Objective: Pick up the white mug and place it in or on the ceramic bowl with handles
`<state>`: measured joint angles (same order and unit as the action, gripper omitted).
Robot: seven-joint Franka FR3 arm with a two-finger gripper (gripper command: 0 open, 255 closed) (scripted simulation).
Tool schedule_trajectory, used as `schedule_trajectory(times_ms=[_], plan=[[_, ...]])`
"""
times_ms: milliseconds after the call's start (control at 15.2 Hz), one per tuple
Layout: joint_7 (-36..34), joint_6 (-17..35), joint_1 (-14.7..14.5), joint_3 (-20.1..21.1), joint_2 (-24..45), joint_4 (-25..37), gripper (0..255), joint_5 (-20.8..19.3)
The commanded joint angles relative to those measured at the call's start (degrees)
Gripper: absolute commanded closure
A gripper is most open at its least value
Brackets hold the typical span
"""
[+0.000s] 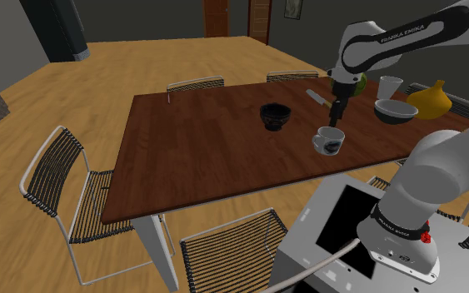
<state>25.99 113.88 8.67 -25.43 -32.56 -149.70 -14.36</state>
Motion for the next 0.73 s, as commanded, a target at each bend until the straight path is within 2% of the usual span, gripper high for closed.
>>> schedule_trajectory(times_ms=[0,132,660], plan=[[3.12,3.60,-0.02,-3.04,3.72,0.58,0,-0.22],[5.68,6.34,-0.22,-5.43,6.79,1.11,0,0.03],[6.24,13.44,-0.58,-7.11,10.39,-2.50,0,0.04]])
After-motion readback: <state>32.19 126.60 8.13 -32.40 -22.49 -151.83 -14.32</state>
